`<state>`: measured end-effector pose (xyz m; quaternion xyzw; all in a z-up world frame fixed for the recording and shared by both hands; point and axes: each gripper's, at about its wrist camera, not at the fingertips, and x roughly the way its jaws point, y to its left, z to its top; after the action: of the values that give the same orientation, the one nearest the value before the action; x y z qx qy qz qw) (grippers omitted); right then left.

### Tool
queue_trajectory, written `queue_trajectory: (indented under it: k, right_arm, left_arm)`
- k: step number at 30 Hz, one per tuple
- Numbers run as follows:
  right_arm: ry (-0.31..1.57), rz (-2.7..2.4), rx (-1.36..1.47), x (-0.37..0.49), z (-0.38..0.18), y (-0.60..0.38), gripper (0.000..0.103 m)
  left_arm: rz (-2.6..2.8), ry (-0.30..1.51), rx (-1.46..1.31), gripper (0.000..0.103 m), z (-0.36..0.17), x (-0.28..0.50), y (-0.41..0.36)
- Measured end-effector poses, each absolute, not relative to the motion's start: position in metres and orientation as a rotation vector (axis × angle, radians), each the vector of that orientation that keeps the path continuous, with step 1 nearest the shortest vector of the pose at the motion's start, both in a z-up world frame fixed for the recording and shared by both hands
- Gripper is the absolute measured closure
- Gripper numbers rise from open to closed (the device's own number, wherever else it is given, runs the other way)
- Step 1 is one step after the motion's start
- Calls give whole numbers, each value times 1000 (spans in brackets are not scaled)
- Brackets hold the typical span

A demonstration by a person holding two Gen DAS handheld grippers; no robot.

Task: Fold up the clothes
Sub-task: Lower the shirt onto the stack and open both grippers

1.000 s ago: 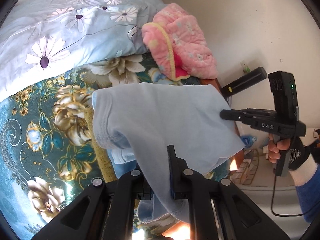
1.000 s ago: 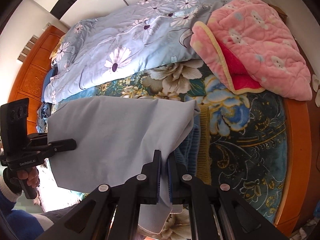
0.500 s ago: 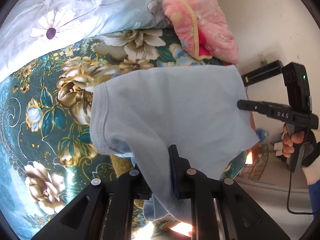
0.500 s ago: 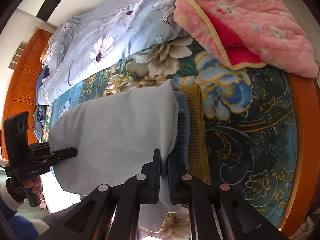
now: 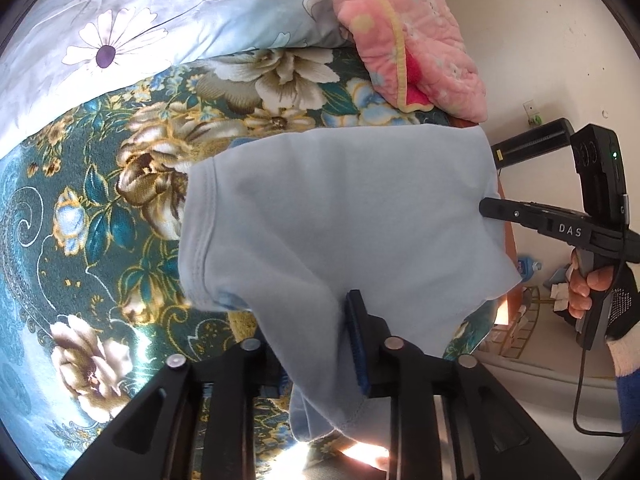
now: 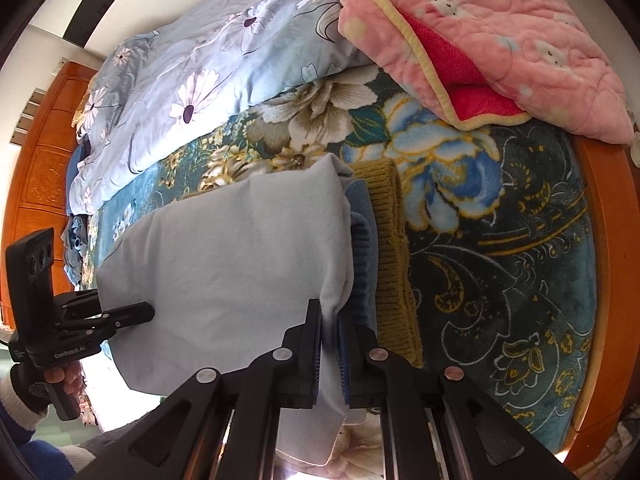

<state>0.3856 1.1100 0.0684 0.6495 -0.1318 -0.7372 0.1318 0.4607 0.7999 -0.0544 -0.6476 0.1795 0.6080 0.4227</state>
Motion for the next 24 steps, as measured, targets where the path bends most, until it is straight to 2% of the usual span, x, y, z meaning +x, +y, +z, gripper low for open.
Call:
queue_trajectory:
  k: [1, 4, 7, 9, 11, 18, 24]
  right_arm:
    - [-381, -2145, 1881, 386, 70, 1110, 94]
    - [-382, -2177, 1870, 389, 76, 1110, 93]
    - [-355, -2213, 1856, 393, 85, 1108, 83]
    - [-328, -2245, 1833, 398, 95, 1107, 73]
    - [-299, -2286, 1803, 406, 106, 1106, 69]
    - [-320, -2321, 1710, 433, 125, 1080, 69]
    - [-356, -2273, 1768, 446, 104, 1067, 69]
  left_arm:
    - [1527, 454, -1616, 66, -52, 461, 799]
    - [1546, 479, -1600, 64, -46, 461, 794]
    - [1585, 505, -1570, 64, -35, 459, 786]
    - [1630, 525, -1539, 64, -24, 458, 780]
    - [1687, 543, -1480, 64, -9, 459, 776]
    - [1673, 552, -1326, 64, 20, 484, 796]
    - [1591, 609, -1378, 64, -7, 507, 805]
